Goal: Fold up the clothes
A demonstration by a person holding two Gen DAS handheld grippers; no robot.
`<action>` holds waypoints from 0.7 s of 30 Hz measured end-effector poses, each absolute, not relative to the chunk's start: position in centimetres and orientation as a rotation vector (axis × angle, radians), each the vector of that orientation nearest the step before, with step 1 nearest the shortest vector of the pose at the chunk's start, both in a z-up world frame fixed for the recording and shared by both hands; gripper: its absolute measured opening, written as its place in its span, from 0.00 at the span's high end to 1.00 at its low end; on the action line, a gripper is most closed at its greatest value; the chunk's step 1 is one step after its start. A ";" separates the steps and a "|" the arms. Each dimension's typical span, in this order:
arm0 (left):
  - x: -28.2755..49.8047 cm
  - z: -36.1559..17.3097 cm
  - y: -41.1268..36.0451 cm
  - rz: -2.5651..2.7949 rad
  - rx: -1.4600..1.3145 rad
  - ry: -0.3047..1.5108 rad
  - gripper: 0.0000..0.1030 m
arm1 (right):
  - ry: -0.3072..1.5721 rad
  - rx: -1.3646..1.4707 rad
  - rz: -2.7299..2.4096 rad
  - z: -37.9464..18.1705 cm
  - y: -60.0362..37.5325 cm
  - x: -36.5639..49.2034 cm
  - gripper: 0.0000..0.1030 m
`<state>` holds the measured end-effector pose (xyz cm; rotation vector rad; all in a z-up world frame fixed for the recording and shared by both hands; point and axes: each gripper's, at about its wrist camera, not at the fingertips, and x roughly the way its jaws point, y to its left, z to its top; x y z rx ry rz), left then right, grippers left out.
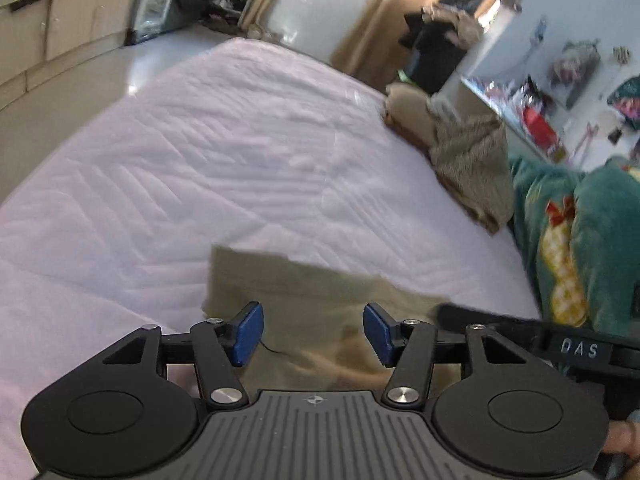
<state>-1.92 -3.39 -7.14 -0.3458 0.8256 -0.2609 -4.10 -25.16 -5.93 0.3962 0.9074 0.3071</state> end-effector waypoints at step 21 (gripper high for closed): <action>-14.1 -7.8 -5.7 -0.378 0.141 0.753 0.45 | 1.014 0.060 0.121 -6.2 -23.1 -16.1 0.43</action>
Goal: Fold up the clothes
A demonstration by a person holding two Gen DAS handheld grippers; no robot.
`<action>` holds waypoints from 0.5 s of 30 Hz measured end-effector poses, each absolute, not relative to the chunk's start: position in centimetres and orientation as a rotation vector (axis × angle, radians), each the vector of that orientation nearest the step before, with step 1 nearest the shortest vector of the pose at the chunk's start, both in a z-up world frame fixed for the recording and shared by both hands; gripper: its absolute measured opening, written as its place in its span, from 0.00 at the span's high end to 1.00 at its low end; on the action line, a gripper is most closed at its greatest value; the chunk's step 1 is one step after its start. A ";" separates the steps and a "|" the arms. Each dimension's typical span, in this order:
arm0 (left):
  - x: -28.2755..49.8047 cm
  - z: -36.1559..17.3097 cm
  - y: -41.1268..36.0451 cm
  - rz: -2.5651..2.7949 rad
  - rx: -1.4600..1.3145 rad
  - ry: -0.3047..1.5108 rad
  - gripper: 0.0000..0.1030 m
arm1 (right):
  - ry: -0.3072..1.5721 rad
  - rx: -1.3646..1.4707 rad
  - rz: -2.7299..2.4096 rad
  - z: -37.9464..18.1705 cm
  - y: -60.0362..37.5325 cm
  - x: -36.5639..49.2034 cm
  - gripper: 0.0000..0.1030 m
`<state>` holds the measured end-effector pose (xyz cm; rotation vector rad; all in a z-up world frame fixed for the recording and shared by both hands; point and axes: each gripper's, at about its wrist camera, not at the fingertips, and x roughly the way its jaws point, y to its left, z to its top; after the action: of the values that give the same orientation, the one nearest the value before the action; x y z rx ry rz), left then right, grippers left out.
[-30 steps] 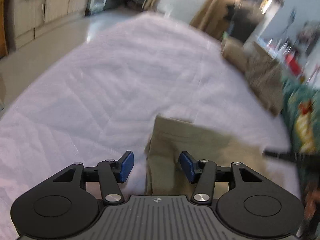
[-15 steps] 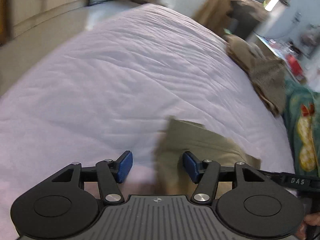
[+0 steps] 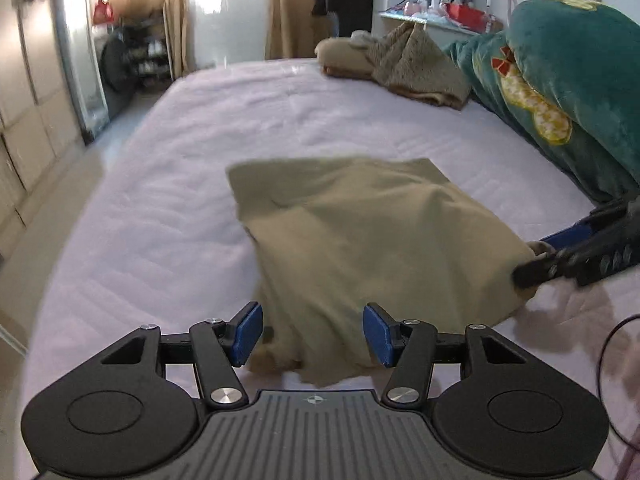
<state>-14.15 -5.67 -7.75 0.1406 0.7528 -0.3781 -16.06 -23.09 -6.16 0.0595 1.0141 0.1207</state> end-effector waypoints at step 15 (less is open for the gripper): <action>-12.3 -9.0 -4.8 -0.311 -0.049 0.916 0.75 | 1.102 0.276 0.199 -7.6 -25.9 -15.8 0.81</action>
<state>-12.35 -4.82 -9.02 -0.0492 0.9163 -0.3108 -15.80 -25.87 -7.58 0.2756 1.1020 0.1987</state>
